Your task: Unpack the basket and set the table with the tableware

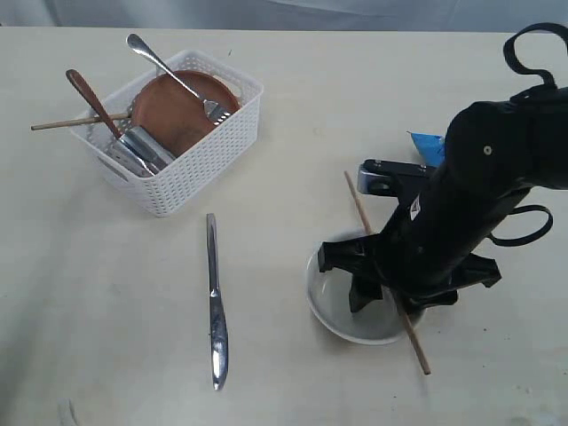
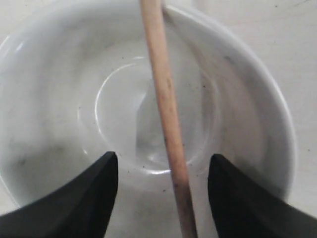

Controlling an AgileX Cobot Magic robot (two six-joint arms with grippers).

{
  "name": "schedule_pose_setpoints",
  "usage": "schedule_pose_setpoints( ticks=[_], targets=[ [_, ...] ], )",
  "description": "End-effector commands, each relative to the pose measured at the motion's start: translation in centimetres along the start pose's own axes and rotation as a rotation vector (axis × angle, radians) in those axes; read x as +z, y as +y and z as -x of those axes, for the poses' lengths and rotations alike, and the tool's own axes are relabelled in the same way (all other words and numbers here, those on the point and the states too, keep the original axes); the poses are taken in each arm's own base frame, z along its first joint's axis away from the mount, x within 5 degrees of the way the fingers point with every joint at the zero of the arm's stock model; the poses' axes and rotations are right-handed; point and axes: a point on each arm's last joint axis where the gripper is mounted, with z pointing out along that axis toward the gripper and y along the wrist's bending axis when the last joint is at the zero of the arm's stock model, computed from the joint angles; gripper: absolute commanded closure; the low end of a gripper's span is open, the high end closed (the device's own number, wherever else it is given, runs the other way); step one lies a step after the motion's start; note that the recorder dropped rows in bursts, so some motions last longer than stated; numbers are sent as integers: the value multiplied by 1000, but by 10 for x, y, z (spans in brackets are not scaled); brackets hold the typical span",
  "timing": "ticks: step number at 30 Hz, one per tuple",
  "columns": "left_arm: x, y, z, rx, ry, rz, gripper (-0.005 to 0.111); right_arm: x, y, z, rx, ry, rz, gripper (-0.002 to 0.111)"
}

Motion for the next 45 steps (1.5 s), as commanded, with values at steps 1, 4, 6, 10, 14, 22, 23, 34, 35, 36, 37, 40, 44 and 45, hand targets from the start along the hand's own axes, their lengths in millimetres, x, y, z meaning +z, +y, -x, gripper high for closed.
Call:
schedule_pose_setpoints(
  ticks=[1,4,6,10,14,22,23,34,35,36,37,40,44,45],
  targets=[
    [-2,-1,-1,-9,-1,-6,105,-5,2,3,-17,-13,3,55],
    [-2,-1,-1,-9,-1,-6,105,-13,6,7,-26,-43,21,55],
    [-2,-1,-1,-9,-1,-6,105,-21,11,12,-34,-66,36,55],
    [-2,-1,-1,-9,-1,-6,105,-29,15,15,-46,-70,42,55],
    [-2,-1,-1,-9,0,-7,105,-31,10,15,-49,-65,-22,55],
    [-2,0,-1,7,0,5,105,-67,10,5,-119,-174,25,55],
    [-2,2,0,29,-7,33,105,-78,9,1,-139,-214,33,55],
    [-6,64,-46,-218,2,383,106,-171,-6,-53,-253,-585,197,55],
    [-7,69,-56,-218,28,401,106,-175,-8,-56,-260,-604,205,55],
    [-7,74,-68,-227,59,420,107,-180,-9,-60,-271,-624,213,55],
    [-7,77,-80,-254,83,434,107,-183,-11,-64,-279,-640,219,55],
    [-7,83,-107,-316,120,469,107,-189,-14,-71,-303,-662,222,55],
    [-10,90,-123,-414,59,538,107,-191,-15,-73,-334,-672,220,55],
    [-10,91,-122,-428,41,545,107,-191,-15,-73,-343,-674,216,55]
  ],
)
